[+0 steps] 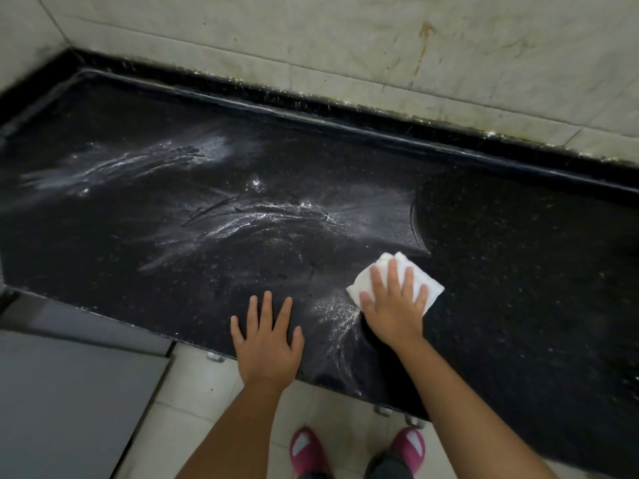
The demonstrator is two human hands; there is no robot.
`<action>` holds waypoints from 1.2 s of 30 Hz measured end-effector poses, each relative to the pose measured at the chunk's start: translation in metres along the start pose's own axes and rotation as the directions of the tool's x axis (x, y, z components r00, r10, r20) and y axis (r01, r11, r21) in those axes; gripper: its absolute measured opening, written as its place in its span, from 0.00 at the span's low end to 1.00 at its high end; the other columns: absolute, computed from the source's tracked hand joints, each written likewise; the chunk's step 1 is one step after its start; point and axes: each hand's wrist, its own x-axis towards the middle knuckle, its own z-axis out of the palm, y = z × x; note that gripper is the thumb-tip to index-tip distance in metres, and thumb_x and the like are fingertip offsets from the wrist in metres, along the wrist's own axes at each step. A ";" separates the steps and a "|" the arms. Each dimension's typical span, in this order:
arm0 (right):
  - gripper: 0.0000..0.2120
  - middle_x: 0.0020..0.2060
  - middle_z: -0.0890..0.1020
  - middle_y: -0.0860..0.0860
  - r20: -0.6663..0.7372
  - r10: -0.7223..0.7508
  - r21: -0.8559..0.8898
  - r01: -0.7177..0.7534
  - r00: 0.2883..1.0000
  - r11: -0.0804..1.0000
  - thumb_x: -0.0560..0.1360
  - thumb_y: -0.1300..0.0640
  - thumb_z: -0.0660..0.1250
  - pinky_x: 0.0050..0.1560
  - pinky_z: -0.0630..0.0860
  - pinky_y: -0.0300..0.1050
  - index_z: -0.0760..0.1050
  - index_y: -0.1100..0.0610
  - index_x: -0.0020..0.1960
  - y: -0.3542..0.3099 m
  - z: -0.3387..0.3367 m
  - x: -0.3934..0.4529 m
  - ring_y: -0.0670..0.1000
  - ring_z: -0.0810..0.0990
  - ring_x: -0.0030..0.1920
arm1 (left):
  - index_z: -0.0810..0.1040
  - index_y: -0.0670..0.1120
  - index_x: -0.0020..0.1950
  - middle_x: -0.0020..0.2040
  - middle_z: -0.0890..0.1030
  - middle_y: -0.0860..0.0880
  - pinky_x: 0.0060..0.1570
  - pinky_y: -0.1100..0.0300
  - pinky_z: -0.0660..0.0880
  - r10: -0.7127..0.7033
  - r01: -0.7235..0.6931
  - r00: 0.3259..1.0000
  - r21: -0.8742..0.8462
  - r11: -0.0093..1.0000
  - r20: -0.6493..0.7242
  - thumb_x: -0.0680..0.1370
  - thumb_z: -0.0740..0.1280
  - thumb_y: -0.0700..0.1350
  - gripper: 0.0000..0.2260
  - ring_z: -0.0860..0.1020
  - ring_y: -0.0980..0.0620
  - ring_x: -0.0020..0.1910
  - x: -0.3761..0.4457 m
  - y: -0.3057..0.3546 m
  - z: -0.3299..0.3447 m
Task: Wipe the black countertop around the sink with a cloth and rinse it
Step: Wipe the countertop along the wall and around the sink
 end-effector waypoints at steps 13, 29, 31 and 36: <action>0.27 0.75 0.38 0.48 -0.020 0.337 0.063 -0.335 0.941 0.940 0.79 0.41 0.43 0.73 0.42 0.57 0.42 0.46 0.76 0.125 -0.025 -0.034 0.54 0.38 0.75 | 0.77 0.48 0.61 0.62 0.77 0.42 0.62 0.44 0.54 -0.007 0.003 0.996 -0.054 0.999 -0.084 0.73 0.53 0.54 0.23 0.65 0.44 0.64 0.000 -0.001 0.004; 0.25 0.76 0.46 0.45 -0.058 -0.334 -0.151 0.322 0.941 0.934 0.79 0.39 0.37 0.72 0.42 0.50 0.46 0.41 0.75 0.066 0.048 -0.114 0.49 0.42 0.76 | 0.75 0.49 0.63 0.66 0.73 0.43 0.64 0.39 0.56 -0.018 0.032 0.994 -0.125 0.992 0.111 0.73 0.50 0.56 0.25 0.70 0.40 0.66 0.000 -0.001 -0.010; 0.25 0.74 0.58 0.48 -0.070 -0.181 -0.136 0.170 0.981 0.976 0.79 0.40 0.38 0.68 0.50 0.52 0.58 0.44 0.72 0.097 0.035 -0.112 0.52 0.51 0.74 | 0.70 0.50 0.68 0.71 0.66 0.45 0.69 0.44 0.48 -0.033 0.057 0.989 -0.172 0.983 0.143 0.73 0.46 0.58 0.28 0.61 0.43 0.72 -0.002 0.000 -0.011; 0.24 0.76 0.45 0.50 -0.076 0.326 0.081 -0.320 0.942 0.944 0.81 0.45 0.46 0.72 0.44 0.58 0.49 0.48 0.76 0.113 -0.021 -0.028 0.56 0.43 0.75 | 0.63 0.53 0.72 0.75 0.58 0.47 0.69 0.48 0.39 -0.024 0.046 0.990 -0.149 0.988 0.142 0.72 0.40 0.59 0.32 0.52 0.45 0.74 -0.002 -0.003 -0.011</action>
